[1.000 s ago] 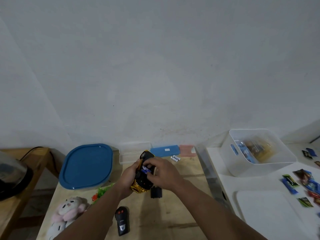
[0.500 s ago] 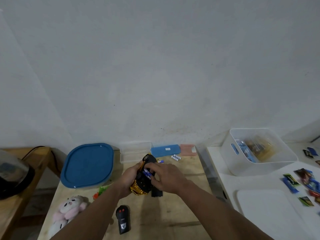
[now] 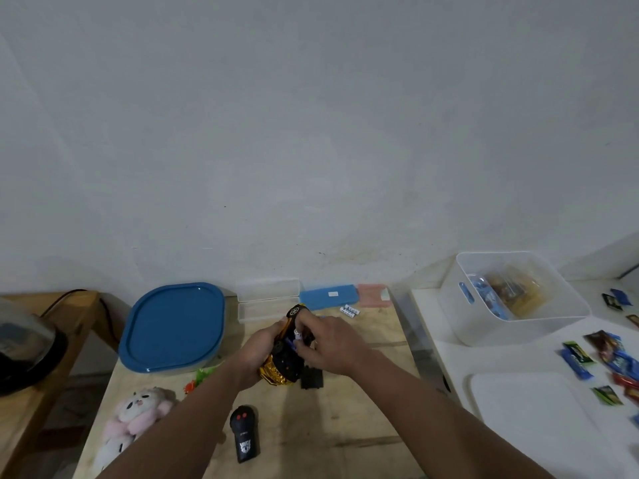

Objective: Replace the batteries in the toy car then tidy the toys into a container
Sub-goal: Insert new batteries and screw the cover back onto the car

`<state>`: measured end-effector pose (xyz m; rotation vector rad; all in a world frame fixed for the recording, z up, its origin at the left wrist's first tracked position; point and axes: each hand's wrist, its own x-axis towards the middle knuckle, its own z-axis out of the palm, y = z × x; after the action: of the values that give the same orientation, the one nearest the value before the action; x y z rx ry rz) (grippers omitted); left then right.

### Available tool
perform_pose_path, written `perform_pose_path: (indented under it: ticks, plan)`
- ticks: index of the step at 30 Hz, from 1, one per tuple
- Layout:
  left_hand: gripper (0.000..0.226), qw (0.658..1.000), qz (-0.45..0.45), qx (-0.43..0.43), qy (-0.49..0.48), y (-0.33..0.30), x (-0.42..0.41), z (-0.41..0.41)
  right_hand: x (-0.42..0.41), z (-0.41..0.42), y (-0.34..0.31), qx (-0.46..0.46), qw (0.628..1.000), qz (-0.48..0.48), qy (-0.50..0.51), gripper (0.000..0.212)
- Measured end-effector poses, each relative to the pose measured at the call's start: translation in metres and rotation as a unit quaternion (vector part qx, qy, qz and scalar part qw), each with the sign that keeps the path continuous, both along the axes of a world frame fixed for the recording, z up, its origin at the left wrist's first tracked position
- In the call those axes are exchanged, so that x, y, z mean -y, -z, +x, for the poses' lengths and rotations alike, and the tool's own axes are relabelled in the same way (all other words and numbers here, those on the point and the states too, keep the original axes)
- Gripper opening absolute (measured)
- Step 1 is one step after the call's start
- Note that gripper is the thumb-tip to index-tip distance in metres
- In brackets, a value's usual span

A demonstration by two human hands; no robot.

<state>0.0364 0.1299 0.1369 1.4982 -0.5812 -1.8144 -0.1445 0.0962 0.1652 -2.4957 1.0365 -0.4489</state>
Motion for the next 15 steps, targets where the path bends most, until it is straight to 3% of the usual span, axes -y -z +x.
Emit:
perform_pose_path:
  ticks: [3, 5, 7, 9, 11, 13, 15]
  plan:
    - [0.050, 0.999, -0.004, -0.037, -0.023, 0.000, 0.000, 0.000, -0.002, 0.003, 0.001, 0.049, 0.995, 0.047, 0.076, 0.018]
    - [0.048, 0.997, -0.018, -0.059, -0.052, 0.000, -0.001, 0.000, -0.002, 0.005, 0.001, 0.165, 0.967, 0.114, 0.159, 0.012]
    - [0.047, 0.994, -0.031, -0.072, -0.080, 0.001, -0.001, 0.001, 0.002, 0.004, 0.000, 0.291, 0.899, 0.209, 0.253, 0.008]
    - [0.050, 0.991, -0.032, -0.082, -0.100, 0.004, 0.000, 0.002, 0.007, 0.001, -0.002, 0.371, 0.817, 0.315, 0.310, 0.019]
    - [0.053, 0.989, -0.037, -0.089, -0.109, 0.004, 0.002, 0.001, 0.008, -0.004, -0.003, 0.361, 0.788, 0.370, 0.335, 0.023]
    - [0.053, 0.990, -0.046, -0.071, -0.109, 0.005, 0.004, -0.001, 0.005, -0.004, -0.003, 0.319, 0.787, 0.401, 0.344, 0.023]
    - [0.052, 0.992, -0.061, -0.039, -0.104, 0.004, 0.004, -0.006, 0.001, -0.001, -0.003, 0.270, 0.809, 0.403, 0.331, 0.028]
